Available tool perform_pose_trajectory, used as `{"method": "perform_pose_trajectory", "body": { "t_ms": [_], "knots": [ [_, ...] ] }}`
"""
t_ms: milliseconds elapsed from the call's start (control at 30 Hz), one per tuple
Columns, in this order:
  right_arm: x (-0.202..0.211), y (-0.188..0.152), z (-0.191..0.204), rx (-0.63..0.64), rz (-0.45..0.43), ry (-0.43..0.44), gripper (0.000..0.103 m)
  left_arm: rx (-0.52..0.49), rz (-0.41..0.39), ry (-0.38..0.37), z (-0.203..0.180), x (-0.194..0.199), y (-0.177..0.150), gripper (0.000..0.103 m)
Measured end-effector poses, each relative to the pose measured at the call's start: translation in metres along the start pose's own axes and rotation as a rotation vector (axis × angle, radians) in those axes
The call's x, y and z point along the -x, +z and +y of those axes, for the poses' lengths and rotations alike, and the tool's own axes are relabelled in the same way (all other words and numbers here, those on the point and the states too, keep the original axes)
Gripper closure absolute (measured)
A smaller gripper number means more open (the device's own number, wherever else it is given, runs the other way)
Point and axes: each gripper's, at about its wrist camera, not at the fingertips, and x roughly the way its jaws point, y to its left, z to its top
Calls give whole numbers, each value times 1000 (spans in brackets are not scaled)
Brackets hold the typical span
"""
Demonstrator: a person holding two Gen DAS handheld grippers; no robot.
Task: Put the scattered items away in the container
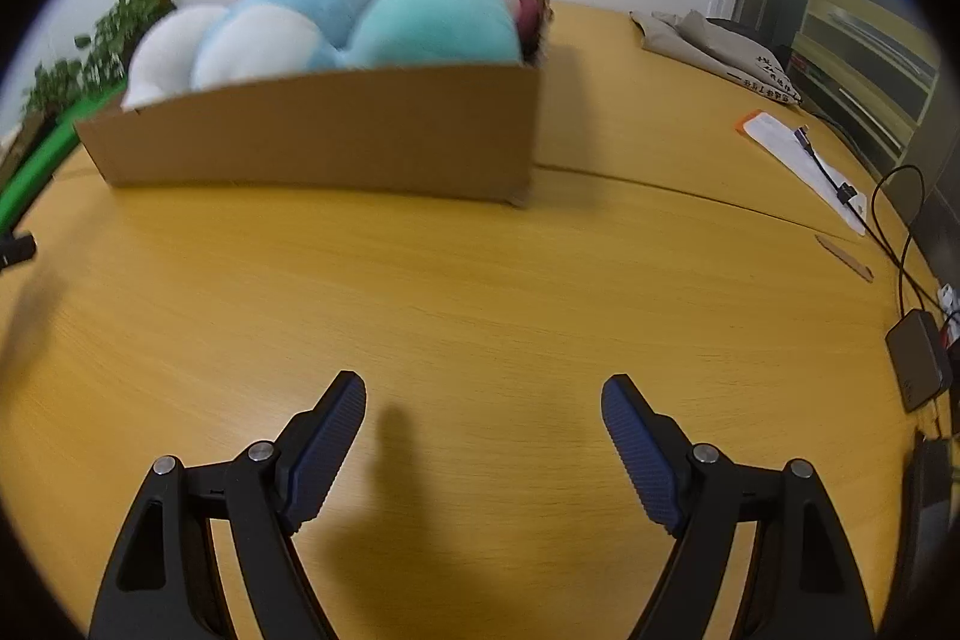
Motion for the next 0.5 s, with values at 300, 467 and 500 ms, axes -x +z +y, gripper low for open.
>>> {"method": "perform_pose_trajectory", "body": {
  "t_ms": [300, 467, 500],
  "knots": [
    [-18, 0, -25, 172, 32, 185, 0, -133, 42, 23, 40, -23, 2, 0],
    [-32, 18, -43, 272, 35, 265, 0, -204, 50, -34, 62, -34, 9, 0],
    [-35, 21, -48, 286, 35, 275, 0, -210, 50, -39, 67, -36, 10, 0]
  ]
}}
